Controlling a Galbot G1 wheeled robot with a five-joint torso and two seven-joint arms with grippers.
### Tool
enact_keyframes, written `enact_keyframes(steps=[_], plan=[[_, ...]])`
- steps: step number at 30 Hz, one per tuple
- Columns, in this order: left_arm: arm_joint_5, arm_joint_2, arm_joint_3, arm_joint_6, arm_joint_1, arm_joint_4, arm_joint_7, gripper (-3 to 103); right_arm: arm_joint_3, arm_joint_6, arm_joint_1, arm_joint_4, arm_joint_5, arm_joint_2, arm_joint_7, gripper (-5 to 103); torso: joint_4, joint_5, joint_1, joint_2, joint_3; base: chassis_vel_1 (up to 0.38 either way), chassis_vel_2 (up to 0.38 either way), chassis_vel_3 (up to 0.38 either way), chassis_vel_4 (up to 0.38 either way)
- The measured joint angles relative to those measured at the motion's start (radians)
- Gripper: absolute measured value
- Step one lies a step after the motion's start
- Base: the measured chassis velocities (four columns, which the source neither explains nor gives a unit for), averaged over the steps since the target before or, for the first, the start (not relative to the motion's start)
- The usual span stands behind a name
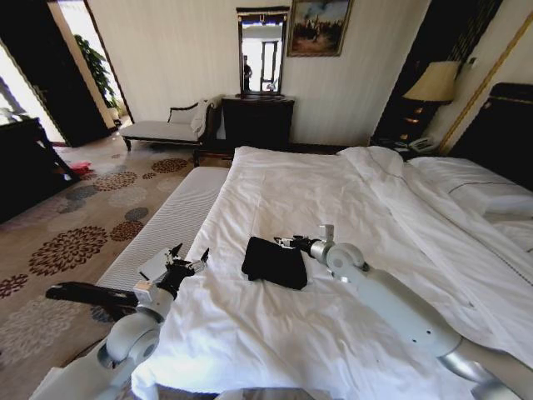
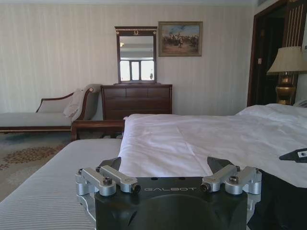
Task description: Fold the clothes on the bed.
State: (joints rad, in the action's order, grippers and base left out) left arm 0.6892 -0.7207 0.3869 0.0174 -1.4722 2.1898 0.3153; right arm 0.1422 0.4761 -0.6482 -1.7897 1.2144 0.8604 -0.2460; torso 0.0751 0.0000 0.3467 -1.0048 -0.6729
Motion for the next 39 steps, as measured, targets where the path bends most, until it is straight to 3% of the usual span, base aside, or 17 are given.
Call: enact_keyframes(steps=[4,7,12,18,30,39], plan=[[0.005,0.008,0.025,0.001,-0.023,0.008,0.000,100,0.013,-0.014,-0.011,-0.045,-0.001,0.022,0.032,100,-0.0002,-0.0002,0.000,0.000,0.000,0.000,0.000,0.000,0.000],[0.006,0.010,0.034,0.001,-0.033,0.009,0.000,100,0.030,-0.031,-0.037,-0.063,-0.066,0.033,0.068,100,0.0000,-0.0003,0.000,0.000,0.000,0.000,0.000,0.000,0.000],[0.016,0.023,0.035,0.001,-0.033,0.003,0.000,100,0.089,-0.093,-0.100,-0.020,-0.284,0.077,0.171,100,0.0002,0.0002,0.000,0.000,0.000,0.000,0.000,0.000,0.000],[0.034,0.035,0.041,0.001,-0.027,-0.006,0.002,100,0.134,-0.174,-0.065,0.111,-0.407,0.118,0.227,100,0.0000,-0.0001,0.000,0.000,0.000,0.000,0.000,0.000,0.000],[0.048,0.035,0.037,0.003,-0.007,-0.020,0.001,100,0.198,-0.207,-0.070,0.210,-0.487,0.163,0.235,100,0.0002,0.0000,0.000,0.000,0.000,0.000,0.000,0.000,0.000],[0.044,0.027,0.012,0.004,0.006,-0.028,0.001,100,0.138,-0.204,-0.049,0.067,-0.380,0.084,0.212,100,0.0002,0.0000,0.000,0.000,0.000,0.000,0.000,0.000,0.000]])
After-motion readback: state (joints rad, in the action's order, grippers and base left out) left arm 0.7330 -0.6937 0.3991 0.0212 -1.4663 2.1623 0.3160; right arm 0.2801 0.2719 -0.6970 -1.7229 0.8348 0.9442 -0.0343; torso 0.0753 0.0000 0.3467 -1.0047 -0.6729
